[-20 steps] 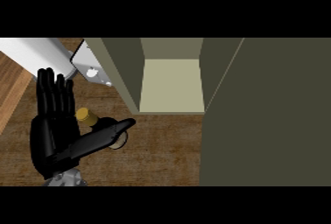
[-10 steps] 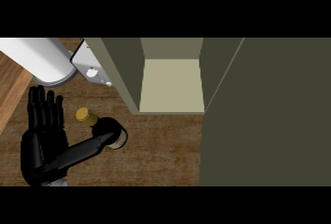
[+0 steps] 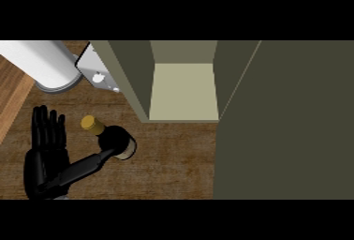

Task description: Pick up the wine, place it into the cabinet and close the cabinet

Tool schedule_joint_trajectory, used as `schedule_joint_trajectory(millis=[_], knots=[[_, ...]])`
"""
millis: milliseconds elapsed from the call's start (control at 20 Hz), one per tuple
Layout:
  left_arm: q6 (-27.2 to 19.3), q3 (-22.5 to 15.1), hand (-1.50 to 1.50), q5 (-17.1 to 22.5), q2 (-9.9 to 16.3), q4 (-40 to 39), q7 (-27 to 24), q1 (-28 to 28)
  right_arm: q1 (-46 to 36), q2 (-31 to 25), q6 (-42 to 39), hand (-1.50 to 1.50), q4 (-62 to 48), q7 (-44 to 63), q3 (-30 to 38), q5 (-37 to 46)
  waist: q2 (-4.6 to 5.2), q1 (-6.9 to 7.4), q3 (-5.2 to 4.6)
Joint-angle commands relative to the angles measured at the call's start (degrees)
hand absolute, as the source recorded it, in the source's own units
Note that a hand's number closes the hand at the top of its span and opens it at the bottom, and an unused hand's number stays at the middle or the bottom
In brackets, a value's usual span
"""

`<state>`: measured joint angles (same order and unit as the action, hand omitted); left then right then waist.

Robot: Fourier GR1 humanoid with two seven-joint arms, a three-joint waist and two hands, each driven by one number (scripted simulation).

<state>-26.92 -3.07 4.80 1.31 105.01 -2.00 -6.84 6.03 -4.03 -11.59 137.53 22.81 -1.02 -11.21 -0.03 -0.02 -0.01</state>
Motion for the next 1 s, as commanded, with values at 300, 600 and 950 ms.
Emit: schedule_joint_trajectory(millis=[300, 600, 950], knots=[[6.34, 4.91, -1.50, 4.31, 0.22, -12.91, -10.46, -0.52, 2.28, 1.47, 0.61, -1.50, 5.71, 3.85, -2.49, -0.79, -0.01, -0.15, -0.01], [9.07, 7.25, -1.50, 6.19, -0.19, -18.85, -14.50, 0.89, -3.02, -0.19, 0.98, -1.50, 2.36, 4.95, 1.27, -1.99, 0.01, -0.03, 0.00], [9.76, 5.87, -1.50, 7.78, -1.27, -25.55, -17.36, 3.02, 2.26, 3.26, 1.28, -1.50, 4.73, 2.77, -4.52, 3.41, -0.01, -0.20, 0.00]])
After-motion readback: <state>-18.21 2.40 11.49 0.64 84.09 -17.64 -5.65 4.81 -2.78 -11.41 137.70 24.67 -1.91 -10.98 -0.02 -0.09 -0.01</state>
